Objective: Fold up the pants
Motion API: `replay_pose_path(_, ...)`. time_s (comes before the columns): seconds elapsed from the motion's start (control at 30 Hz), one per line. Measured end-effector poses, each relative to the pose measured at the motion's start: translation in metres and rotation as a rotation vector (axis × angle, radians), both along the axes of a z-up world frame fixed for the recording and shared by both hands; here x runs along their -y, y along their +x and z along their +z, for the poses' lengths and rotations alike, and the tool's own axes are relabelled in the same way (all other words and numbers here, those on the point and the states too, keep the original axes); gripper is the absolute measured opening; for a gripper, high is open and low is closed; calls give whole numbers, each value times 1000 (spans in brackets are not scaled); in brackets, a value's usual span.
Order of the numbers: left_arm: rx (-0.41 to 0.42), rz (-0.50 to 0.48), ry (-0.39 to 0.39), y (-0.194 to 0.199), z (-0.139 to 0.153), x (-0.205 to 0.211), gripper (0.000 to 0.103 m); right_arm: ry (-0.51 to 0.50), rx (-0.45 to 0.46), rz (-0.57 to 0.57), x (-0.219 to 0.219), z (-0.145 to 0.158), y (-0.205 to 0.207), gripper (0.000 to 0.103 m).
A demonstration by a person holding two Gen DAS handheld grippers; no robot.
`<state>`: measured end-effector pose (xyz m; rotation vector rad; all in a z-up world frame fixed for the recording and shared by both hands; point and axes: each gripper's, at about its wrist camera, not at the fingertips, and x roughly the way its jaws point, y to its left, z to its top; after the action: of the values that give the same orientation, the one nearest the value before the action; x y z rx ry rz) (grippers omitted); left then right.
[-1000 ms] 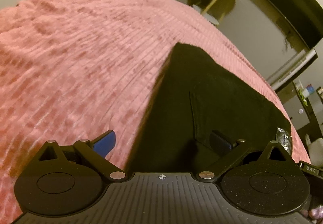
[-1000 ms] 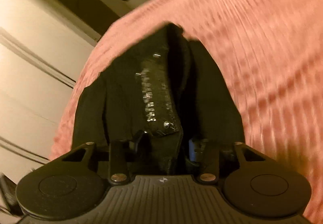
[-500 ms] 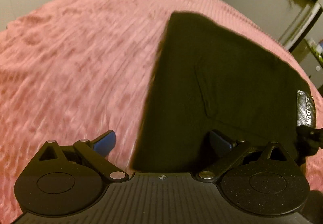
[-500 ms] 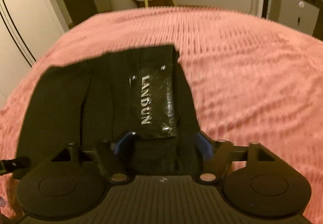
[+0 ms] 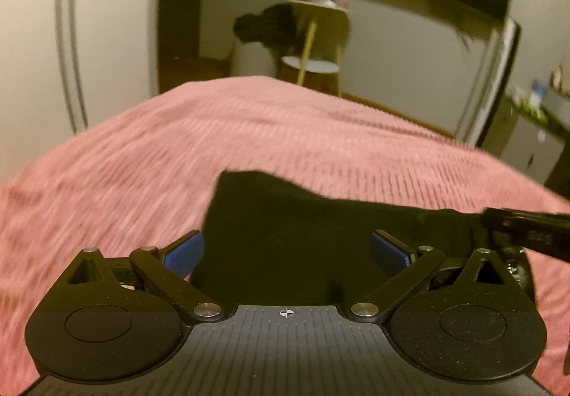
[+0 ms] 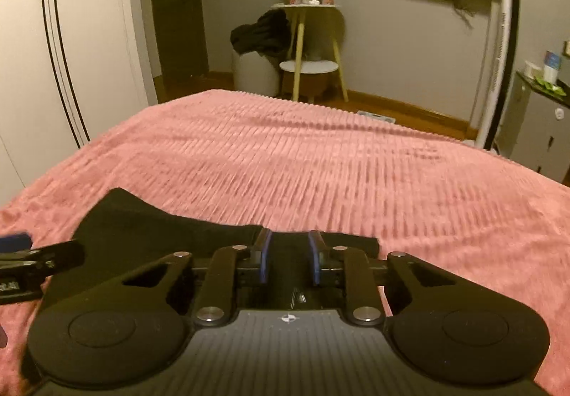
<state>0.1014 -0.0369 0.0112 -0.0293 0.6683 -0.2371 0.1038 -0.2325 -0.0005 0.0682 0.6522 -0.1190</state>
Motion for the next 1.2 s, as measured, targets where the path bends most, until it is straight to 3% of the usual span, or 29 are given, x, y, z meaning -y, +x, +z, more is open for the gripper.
replay_pose_path(0.13,-16,-72,70,32,-19,38,102,-82,-108,12,7,-48,16,7)
replay_pose_path(0.23,-39,-99,149,45,-43,53,103,-224,-69,74,-1,-71,1,6)
replay_pose_path(0.33,-44,-117,164,53,-58,57,103,-173,-54,50,5,-76,1,6)
replay_pose_path(0.43,-68,-133,102,57,-66,44,103,-180,-32,60,4,-78,-1,6)
replay_pose_path(0.57,-86,-178,115,45,-53,36,103,-114,-25,47,12,-69,-3,7)
replay_pose_path(0.67,-105,-197,51,18,-39,14,103,-19,-32,24,21,-41,-30,12)
replay_pose_path(0.77,-94,-143,-4,-22,-35,-14,103,0,-41,12,27,-16,-66,18)
replay_pose_path(0.83,-104,-113,-27,-39,-39,-24,103,28,-96,21,30,-11,-82,18)
replay_pose_path(0.9,-111,-86,-33,-49,-46,-30,103,67,-155,35,31,-13,-88,18)
replay_pose_path(0.97,-113,-61,-14,-54,-55,-32,103,36,-222,37,27,-25,-89,18)
replay_pose_path(1.07,-140,-51,44,-50,-61,-28,103,21,-312,-14,28,-45,-79,27)
replay_pose_path(1.2,-146,-43,50,-52,-63,-28,103,73,-354,-78,39,-54,-65,51)
